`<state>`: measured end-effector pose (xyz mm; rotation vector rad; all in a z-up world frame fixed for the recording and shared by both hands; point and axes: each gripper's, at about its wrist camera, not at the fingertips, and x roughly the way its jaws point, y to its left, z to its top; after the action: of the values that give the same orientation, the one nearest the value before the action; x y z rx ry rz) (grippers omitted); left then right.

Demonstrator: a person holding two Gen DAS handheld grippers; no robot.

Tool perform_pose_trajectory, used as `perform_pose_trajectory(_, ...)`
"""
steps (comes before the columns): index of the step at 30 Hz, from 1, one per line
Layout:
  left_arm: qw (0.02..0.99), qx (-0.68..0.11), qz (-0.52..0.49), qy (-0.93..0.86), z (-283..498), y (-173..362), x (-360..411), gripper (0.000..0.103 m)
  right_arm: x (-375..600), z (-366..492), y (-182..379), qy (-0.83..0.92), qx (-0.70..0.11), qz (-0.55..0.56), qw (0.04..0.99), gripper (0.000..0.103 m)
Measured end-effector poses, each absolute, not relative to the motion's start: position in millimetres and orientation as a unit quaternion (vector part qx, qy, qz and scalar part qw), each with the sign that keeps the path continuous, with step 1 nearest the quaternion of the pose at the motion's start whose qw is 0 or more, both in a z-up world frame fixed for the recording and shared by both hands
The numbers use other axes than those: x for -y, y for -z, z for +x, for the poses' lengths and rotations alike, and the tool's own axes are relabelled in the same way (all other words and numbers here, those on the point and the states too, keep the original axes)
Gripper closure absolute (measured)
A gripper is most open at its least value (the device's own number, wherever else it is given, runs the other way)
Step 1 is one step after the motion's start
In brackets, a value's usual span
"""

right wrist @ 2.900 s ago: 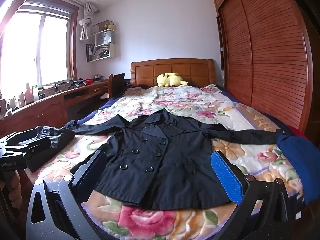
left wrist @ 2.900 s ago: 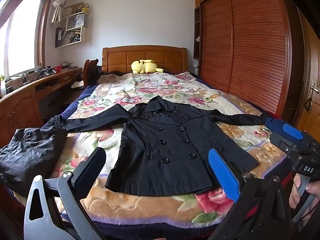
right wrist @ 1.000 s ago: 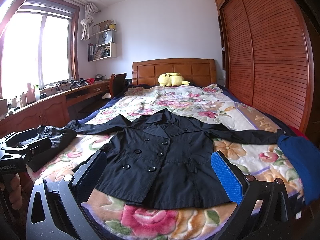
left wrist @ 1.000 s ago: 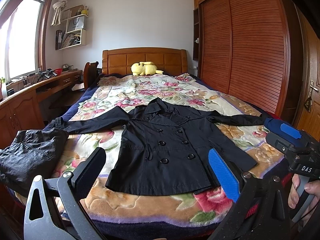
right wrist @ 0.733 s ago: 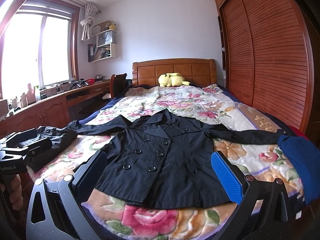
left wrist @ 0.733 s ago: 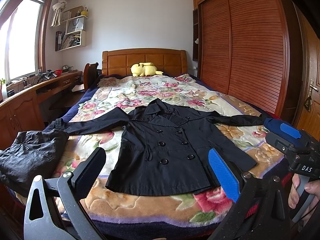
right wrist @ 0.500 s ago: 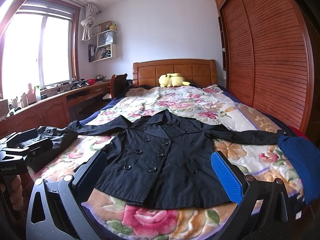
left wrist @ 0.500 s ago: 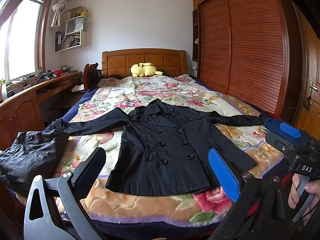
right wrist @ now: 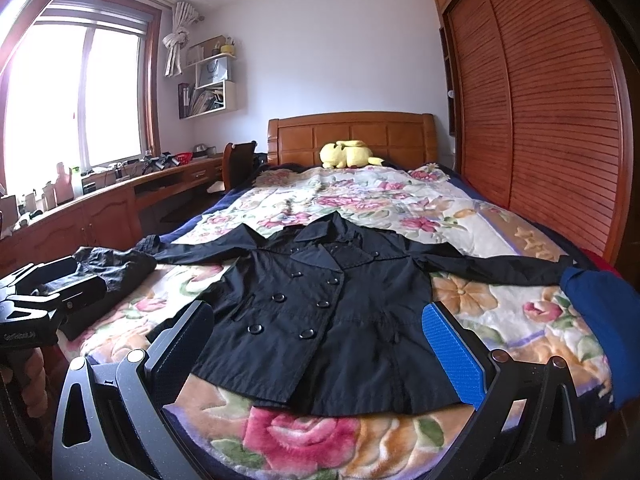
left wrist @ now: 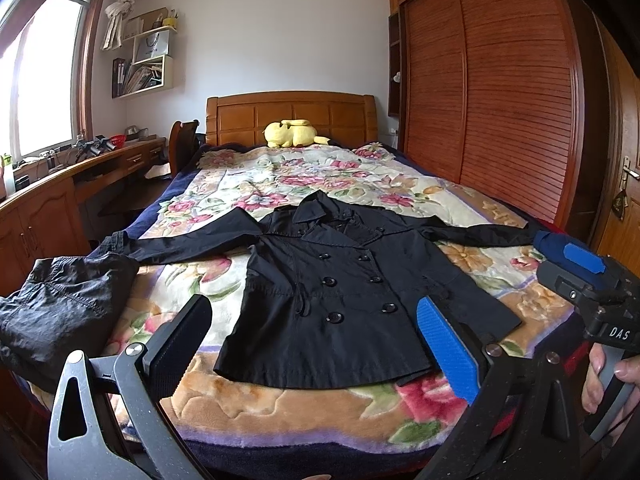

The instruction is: Fold large clothes

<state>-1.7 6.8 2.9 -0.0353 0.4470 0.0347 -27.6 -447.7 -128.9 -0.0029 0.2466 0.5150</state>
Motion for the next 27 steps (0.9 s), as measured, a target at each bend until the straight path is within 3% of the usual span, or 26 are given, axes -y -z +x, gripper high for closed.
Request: perform_pose_trajectory(27,0.951,-0.290,-0.036,-0.104,97.5,90.5,-115.6,0.000,343.0,114.5,154.9,-0.334,-0.206,-0.055,0.918,0.000)
